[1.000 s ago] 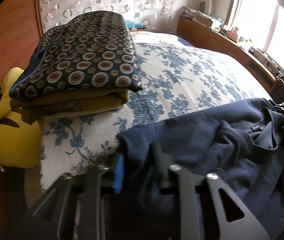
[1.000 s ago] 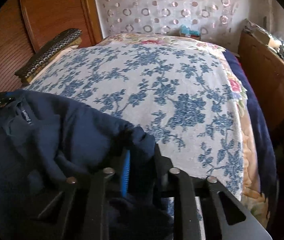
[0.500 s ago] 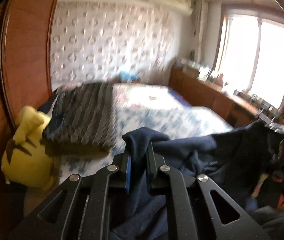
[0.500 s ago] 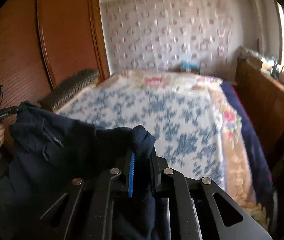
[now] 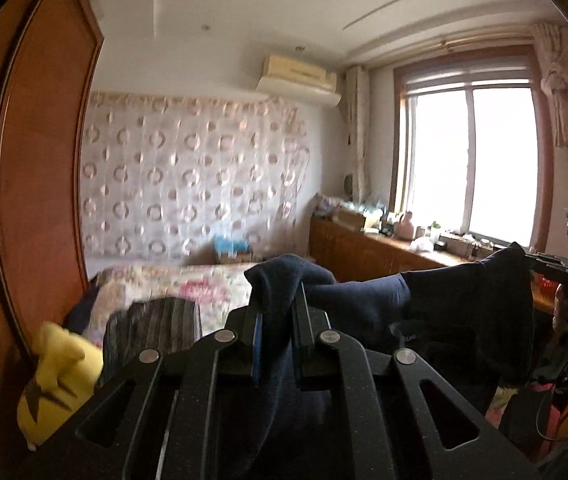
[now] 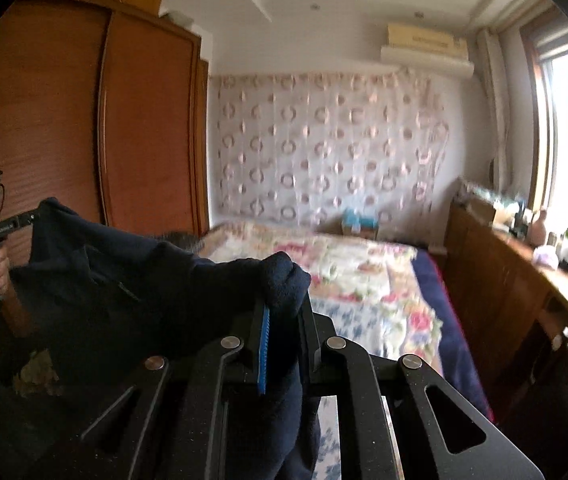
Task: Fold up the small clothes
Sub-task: 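Grasp the folded shirt edge with both grippers and lift it high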
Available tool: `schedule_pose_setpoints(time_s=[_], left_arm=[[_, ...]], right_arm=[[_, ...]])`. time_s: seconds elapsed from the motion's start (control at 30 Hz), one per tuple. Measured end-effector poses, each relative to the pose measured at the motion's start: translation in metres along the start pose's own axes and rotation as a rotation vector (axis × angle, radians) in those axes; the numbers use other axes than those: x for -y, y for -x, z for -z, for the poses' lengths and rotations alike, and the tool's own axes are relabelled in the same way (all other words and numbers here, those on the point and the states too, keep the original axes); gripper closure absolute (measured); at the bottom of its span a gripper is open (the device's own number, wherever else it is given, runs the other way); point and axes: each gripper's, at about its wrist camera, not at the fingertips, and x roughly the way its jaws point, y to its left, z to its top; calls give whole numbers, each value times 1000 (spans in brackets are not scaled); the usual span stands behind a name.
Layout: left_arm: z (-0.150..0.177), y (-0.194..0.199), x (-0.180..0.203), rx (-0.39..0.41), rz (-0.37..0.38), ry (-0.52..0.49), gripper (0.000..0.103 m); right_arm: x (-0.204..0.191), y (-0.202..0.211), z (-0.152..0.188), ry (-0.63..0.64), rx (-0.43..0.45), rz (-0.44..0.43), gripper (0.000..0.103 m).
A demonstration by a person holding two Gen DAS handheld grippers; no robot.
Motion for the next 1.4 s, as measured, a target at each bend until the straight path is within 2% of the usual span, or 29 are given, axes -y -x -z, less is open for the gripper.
schedule_pose_setpoints(time_s=[0.17,0.3,0.47,0.6,0.67,0.83,1.1,1.27,1.4], left_arm=[[-34,4,1,67,-6,-40,91],[-56,9,-3,120,-13,-48,91],[-69,12,-5,154,-19,-57,91],[-67,-6,-10,138,-29,-52,91],[-60,-25,-13,115,-34,-47,91],[-32,-98,-14,13,-67,-49,91],[28,-235,-43,-169,-110,-45,91],[48,-286,-50,-266,-137,-43,91],[55,-312,-56,-320,-144,-42,91]], right_arm=[[-9,33,-31,72,67,37,92],[-17,51,-42,117,120,93,92],[-27,72,-42,121,176,136,92],[-37,71,-35,133,183,161,92],[-52,46,-22,153,160,187,92],[-39,-8,-12,120,66,193,92],[-12,-158,46,67,-100,181,92],[-1,-238,68,43,-213,180,92],[6,-276,63,19,-257,175,92]])
